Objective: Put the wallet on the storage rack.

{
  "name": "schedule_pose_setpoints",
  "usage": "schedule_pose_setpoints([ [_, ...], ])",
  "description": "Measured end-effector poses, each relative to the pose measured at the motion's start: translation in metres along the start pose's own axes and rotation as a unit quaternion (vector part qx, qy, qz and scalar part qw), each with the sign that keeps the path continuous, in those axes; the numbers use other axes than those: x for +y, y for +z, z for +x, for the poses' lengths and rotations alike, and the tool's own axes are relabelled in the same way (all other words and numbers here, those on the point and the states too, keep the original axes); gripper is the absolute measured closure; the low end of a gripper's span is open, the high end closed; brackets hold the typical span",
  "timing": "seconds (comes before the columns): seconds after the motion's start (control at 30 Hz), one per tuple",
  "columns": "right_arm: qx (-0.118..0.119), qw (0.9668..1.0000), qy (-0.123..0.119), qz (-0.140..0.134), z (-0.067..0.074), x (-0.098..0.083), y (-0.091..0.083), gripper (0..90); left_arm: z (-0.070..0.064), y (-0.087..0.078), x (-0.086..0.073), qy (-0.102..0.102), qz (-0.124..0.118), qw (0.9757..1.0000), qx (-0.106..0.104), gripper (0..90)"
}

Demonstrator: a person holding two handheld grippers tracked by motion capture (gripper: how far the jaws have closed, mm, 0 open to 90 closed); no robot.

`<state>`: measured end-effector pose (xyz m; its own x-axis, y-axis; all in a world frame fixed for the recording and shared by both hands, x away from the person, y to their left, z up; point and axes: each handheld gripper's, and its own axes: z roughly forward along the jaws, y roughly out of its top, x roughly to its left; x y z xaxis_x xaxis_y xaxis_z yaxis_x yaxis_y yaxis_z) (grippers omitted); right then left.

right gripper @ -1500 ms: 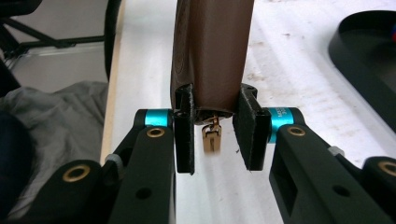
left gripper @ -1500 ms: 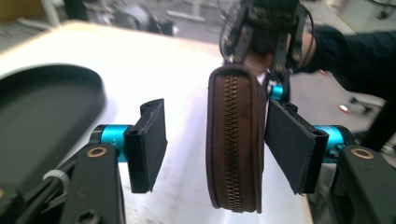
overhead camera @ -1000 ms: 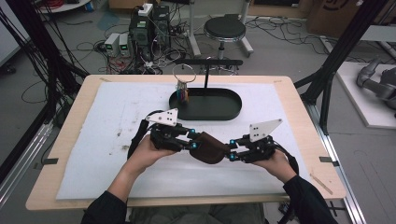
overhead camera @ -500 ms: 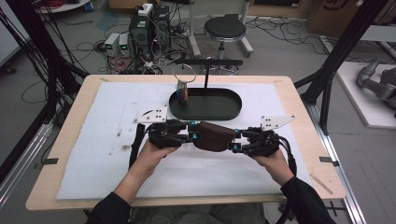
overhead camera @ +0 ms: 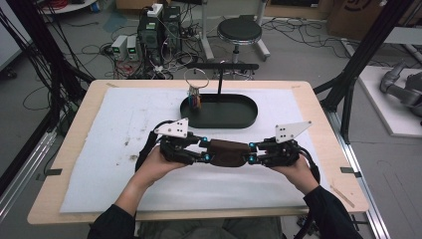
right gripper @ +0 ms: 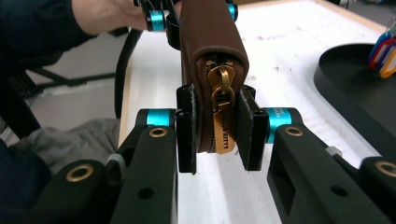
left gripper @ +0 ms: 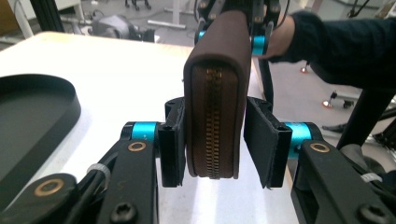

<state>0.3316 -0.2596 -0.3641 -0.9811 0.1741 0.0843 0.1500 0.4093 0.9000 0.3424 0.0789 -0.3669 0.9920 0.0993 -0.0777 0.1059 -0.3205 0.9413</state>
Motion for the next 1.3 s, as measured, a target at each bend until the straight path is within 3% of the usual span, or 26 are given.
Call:
schedule_pose_setpoints([
  [0.1,-0.002,0.9999,-0.001,0.01,0.0,0.001,0.0,72.4,-0.001,0.001,0.0,0.004,0.004,1.0,0.004,63.5],
  [0.17,-0.003,1.0,0.005,0.003,-0.001,0.001,-0.001,70.2,0.0,0.0,-0.001,0.002,-0.011,0.9999,0.003,65.4],
  [0.37,-0.002,0.9969,0.038,-0.068,-0.003,-0.003,-0.006,62.4,0.0,0.0,-0.009,-0.013,-0.068,0.9975,0.008,67.1],
  [0.53,-0.004,0.9957,0.039,-0.084,-0.002,-0.003,-0.004,61.4,-0.003,0.001,-0.008,-0.008,-0.079,0.9969,0.004,67.2],
  [0.8,0.002,0.9962,0.023,-0.085,0.001,-0.002,-0.004,70.7,-0.002,-0.001,-0.008,-0.012,-0.072,0.9973,0.003,63.9],
  [0.9,-0.004,0.9964,0.016,-0.083,0.002,-0.002,-0.003,71.9,-0.002,-0.002,-0.008,-0.016,-0.065,0.9976,0.02,57.8],
  [1.0,-0.017,0.9965,0.012,-0.081,0.003,-0.003,-0.003,72.3,-0.001,-0.004,-0.008,-0.028,-0.049,0.9974,0.044,44.5],
  [1.1,-0.035,0.9959,0.013,-0.083,0.001,-0.003,-0.004,72.4,-0.001,-0.007,-0.009,-0.035,-0.045,0.9962,0.066,38.3],
  [1.3,-0.106,0.9903,0.027,-0.086,-0.009,-0.004,-0.006,72.3,-0.011,-0.018,-0.011,-0.025,-0.033,0.9933,0.108,33.6],
])
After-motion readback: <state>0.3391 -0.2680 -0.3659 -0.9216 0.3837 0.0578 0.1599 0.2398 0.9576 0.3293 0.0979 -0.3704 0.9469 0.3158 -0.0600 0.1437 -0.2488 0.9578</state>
